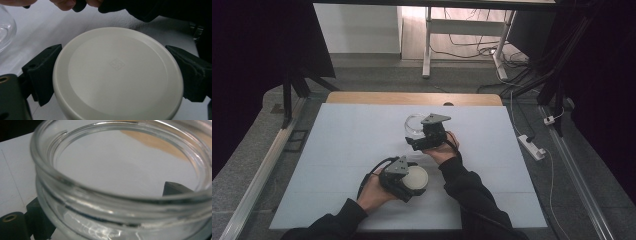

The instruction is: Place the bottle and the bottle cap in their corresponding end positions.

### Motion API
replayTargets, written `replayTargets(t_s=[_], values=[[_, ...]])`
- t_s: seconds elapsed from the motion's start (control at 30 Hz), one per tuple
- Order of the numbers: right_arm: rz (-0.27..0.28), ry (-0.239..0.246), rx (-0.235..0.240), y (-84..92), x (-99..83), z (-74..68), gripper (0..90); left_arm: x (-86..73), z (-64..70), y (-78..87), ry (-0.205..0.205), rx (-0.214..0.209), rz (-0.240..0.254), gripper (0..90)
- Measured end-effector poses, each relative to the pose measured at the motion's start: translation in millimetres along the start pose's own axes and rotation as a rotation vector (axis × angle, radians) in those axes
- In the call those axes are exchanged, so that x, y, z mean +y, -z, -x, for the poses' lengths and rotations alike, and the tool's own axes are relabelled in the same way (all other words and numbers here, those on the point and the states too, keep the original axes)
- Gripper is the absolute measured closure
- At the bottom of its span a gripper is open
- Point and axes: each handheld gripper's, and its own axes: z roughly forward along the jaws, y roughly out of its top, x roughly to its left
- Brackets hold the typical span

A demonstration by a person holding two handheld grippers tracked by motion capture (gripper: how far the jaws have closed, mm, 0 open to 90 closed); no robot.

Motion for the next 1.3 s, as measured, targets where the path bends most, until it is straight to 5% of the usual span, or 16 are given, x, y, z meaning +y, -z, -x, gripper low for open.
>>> replayTargets(t_s=[0.6,1.07,1.3], values=[[-0.031,0.002,-0.013,-15.8,-13.4,2.6,6.7,-4.6,-9.6,-20.3,-0.019,0.022,-0.139,7.3],[-0.053,0.025,-0.007,-22.0,-21.0,2.7,6.4,-3.5,-14.2,-31.4,0.011,0.054,-0.242,6.9],[-0.063,0.033,-0.014,-21.3,-21.7,1.3,6.2,-3.4,-14.9,-32.1,0.018,0.046,-0.245,6.2]])
